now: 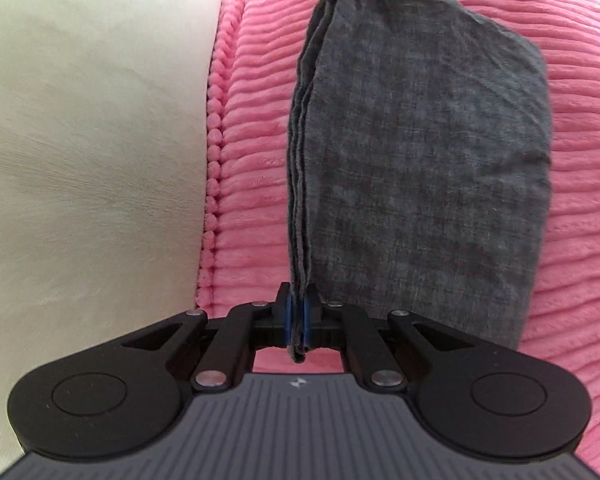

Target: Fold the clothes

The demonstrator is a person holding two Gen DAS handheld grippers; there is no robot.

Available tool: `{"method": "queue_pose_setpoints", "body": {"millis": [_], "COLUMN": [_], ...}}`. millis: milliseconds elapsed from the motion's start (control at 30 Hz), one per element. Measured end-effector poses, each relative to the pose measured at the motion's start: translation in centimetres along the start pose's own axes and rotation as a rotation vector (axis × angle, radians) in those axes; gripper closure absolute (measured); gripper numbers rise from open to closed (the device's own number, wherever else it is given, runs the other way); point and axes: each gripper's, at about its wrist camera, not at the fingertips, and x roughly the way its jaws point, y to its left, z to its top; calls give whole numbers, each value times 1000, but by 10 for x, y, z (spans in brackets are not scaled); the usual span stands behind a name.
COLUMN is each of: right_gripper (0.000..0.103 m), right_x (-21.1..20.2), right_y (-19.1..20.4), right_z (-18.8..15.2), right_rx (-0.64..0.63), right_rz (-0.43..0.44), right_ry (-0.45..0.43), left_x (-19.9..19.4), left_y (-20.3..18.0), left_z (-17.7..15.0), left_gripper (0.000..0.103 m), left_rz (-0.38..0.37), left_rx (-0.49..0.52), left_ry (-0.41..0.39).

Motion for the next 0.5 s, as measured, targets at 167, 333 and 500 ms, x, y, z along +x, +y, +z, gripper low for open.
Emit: {"method": "queue_pose_setpoints", "body": {"millis": [167, 333, 500], "right_gripper": [102, 67, 58], "right_x": [28, 42, -6], "right_y": [-9, -13, -12], "right_z": [-4, -8, -30], "right_rx": [12, 117, 396], "right_rz": [23, -68, -217], "right_ry": [44, 72, -112], "left_x": [15, 30, -9], "left_y": [4, 20, 41], "left_z": [3, -4, -35], "left_gripper": [87, 72, 76], "left_rz": [-14, 83, 106], "left_rx": [7, -75, -375], "left_ry": [19, 95, 52]}}
